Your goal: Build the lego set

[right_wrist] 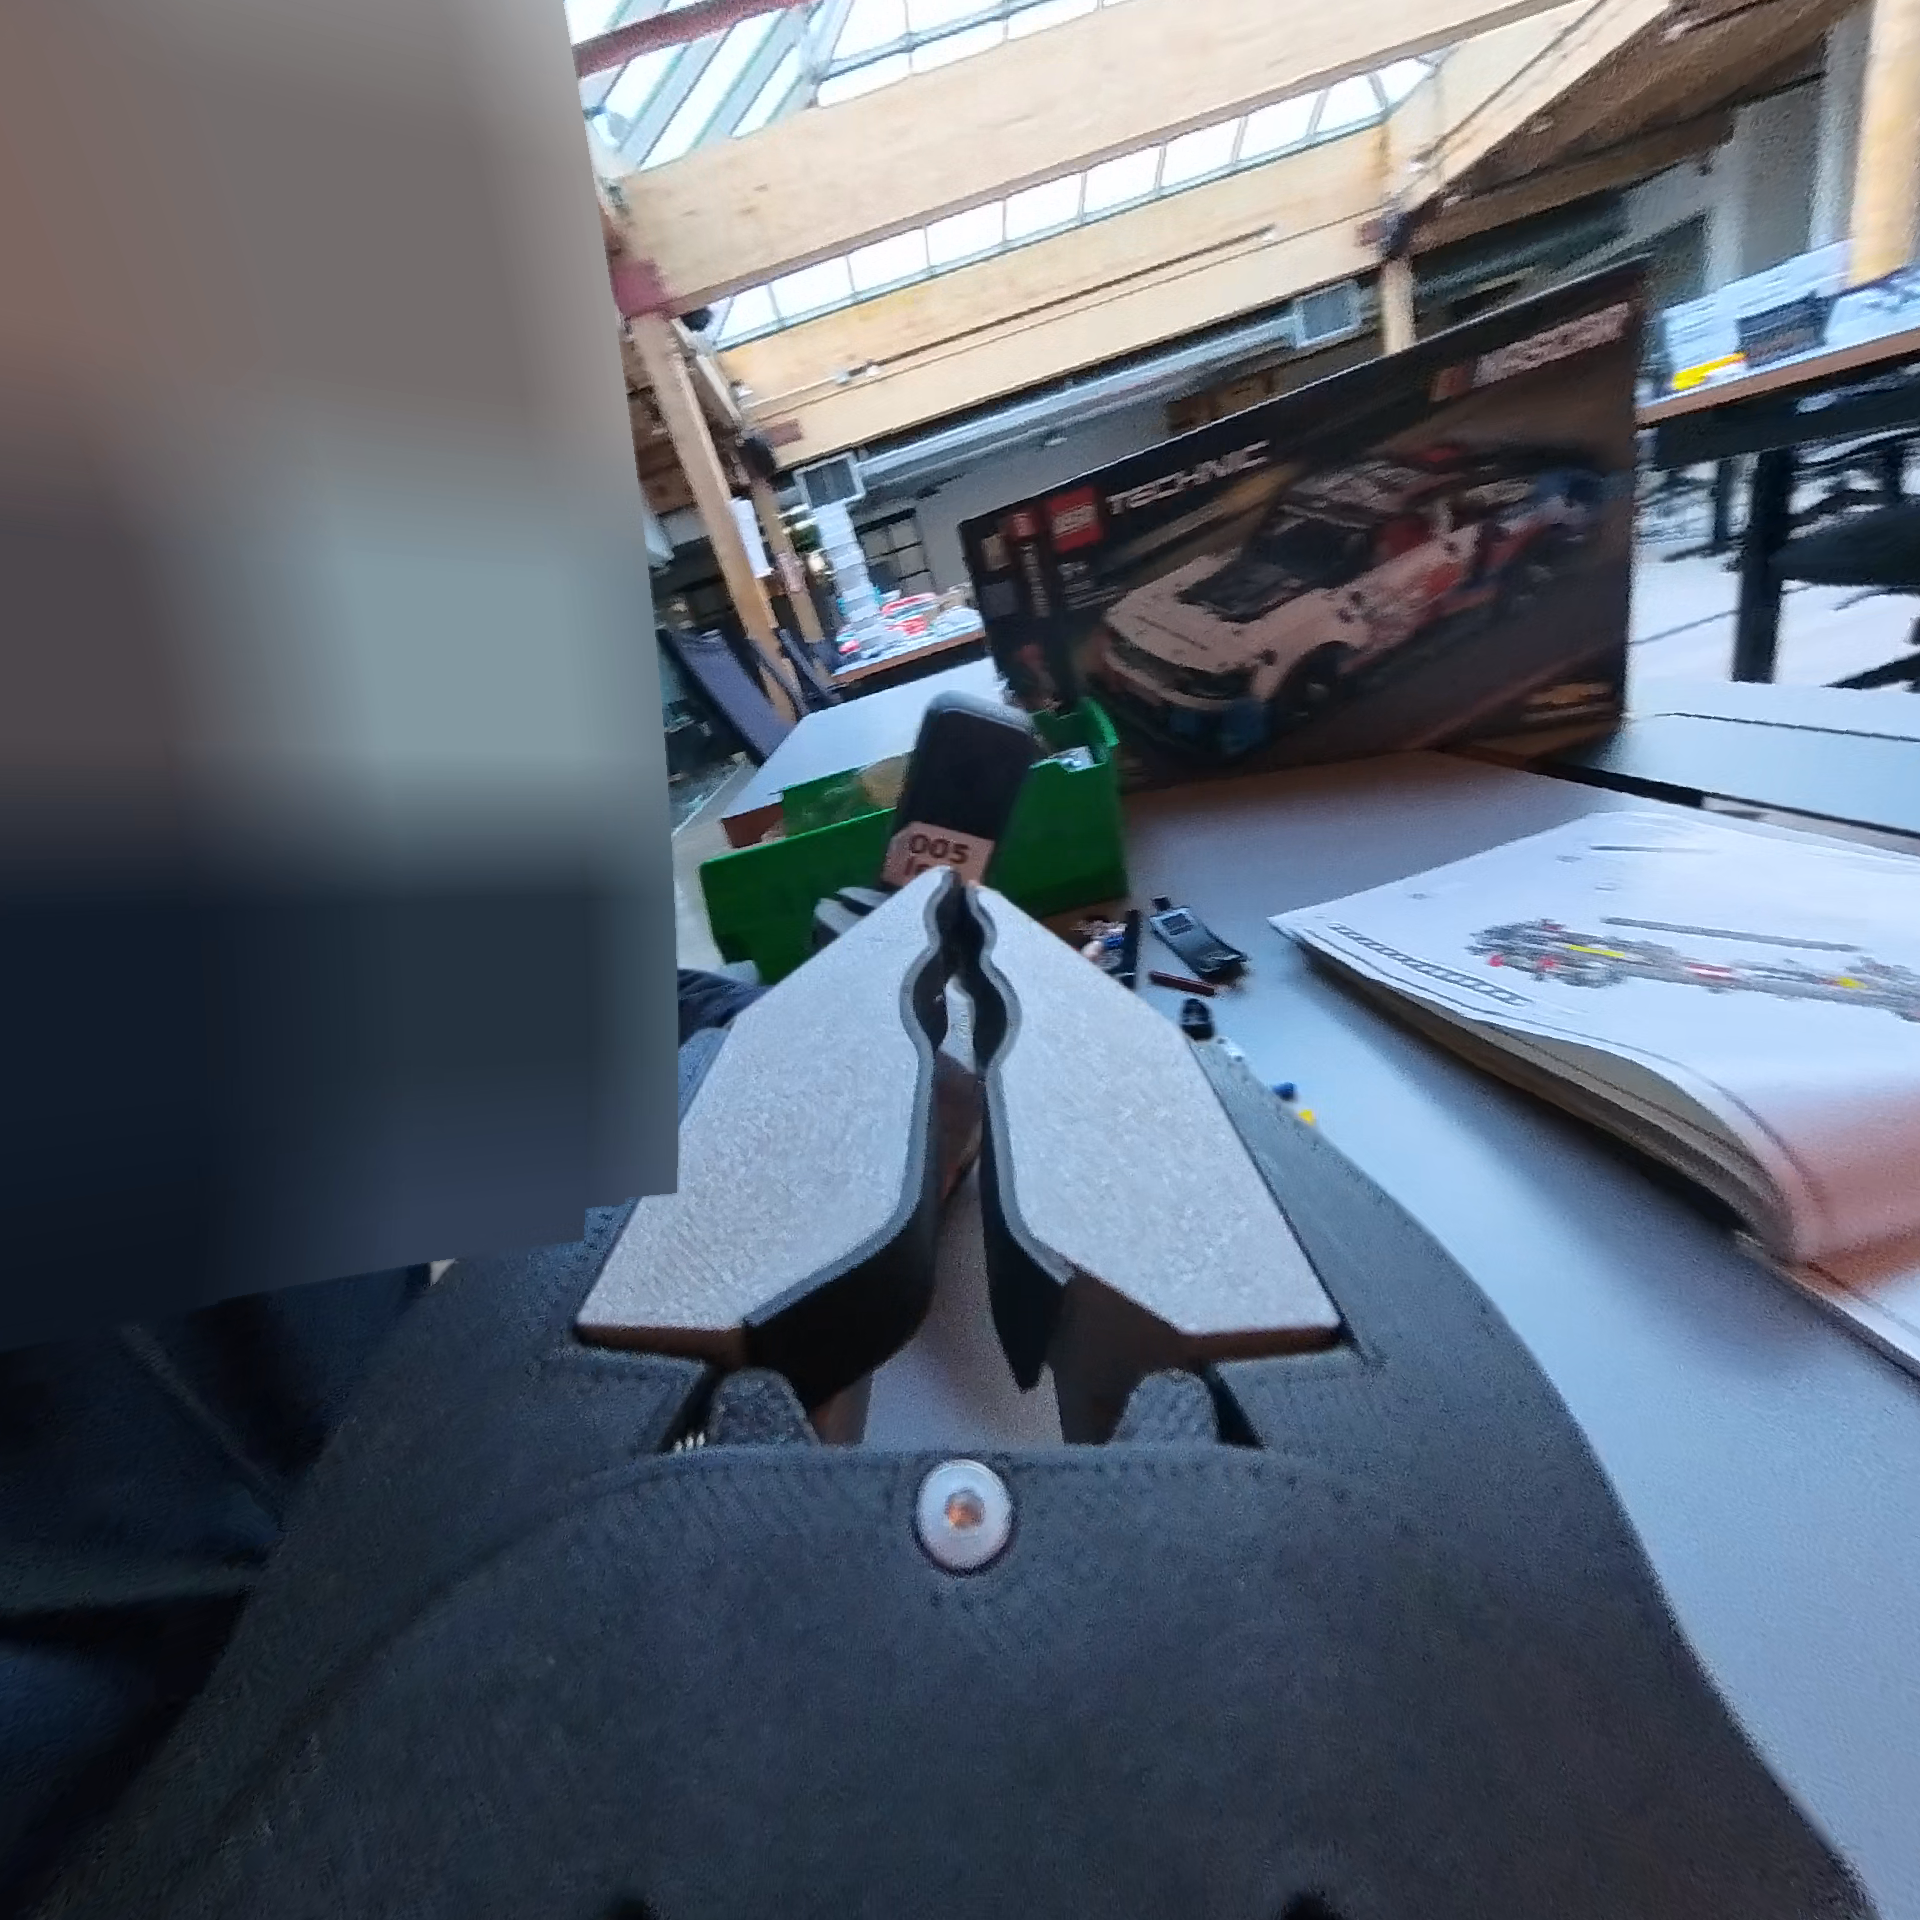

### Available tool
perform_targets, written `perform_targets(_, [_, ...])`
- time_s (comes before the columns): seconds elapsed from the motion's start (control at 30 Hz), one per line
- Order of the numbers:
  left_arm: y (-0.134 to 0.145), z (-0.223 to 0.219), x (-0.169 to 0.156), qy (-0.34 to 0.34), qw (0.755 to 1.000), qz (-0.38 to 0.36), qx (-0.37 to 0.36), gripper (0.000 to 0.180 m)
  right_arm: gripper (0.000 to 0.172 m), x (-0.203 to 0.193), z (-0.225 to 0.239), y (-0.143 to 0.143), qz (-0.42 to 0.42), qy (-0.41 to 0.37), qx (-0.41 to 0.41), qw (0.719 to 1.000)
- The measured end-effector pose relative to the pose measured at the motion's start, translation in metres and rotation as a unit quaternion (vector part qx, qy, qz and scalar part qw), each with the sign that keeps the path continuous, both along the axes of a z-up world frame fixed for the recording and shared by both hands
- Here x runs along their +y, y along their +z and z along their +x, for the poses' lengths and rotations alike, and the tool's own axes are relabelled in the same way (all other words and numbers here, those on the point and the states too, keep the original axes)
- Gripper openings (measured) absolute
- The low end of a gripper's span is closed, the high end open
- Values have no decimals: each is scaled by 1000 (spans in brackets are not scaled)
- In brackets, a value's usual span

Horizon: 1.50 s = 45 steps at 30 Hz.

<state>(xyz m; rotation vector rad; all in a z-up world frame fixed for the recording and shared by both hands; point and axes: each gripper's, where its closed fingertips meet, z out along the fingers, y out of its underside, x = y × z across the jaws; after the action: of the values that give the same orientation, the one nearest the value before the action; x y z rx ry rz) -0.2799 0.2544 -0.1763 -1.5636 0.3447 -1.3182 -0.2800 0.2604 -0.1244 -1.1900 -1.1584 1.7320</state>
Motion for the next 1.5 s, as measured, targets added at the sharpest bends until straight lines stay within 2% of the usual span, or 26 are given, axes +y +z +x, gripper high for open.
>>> perform_targets(0.17, [-8,-2,3,29,994,36,100,2,0,15,-7,-31,60,-33,-93,993])
perform_targets(0.23, [-6,-4,2,33,992,46,111,2,12,11,-10,-40,116,-36,-118,986])
perform_targets(0.37, [-9,-3,-1,37,985,70,152,2,20,-3,-15,-47,204,-35,-115,971])
perform_targets(0.47, [-8,4,-11,11,974,120,189,2,27,-12,-15,-46,213,-10,-102,972])
perform_targets(0.5, [-5,8,-18,-8,970,141,196,2,34,-13,-13,-45,213,0,-99,972])
perform_targets(0.57, [-4,11,-25,-31,965,160,206,2,31,-22,-6,-45,206,49,-92,973])
perform_targets(0.63, [0,11,-30,-44,965,167,199,2,34,-26,-1,-45,200,75,-84,973])
perform_targets(0.8, [-4,13,-33,-71,970,145,184,2,13,-36,0,-49,201,102,-83,971])
perform_targets(0.97, [-8,3,-19,-42,978,110,170,2,1,-24,-5,-52,239,41,-100,965])
perform_targets(1.1, [-9,-1,-11,-24,985,83,152,2,0,-24,-9,-57,230,36,-106,967])
perform_targets(1.23, [-19,-6,-7,-11,978,78,192,2,0,-24,-12,-62,250,24,-113,961])
perform_targets(1.33, [-25,-6,-7,0,963,110,248,2,0,-15,-10,-59,197,26,-116,973])
perform_targets(1.43, [-31,1,-11,7,925,182,333,2,15,-9,-11,-60,146,37,-128,980])
perform_targets(1.5, [-32,7,-17,4,898,232,375,2,15,-14,-11,-61,137,56,-127,981])
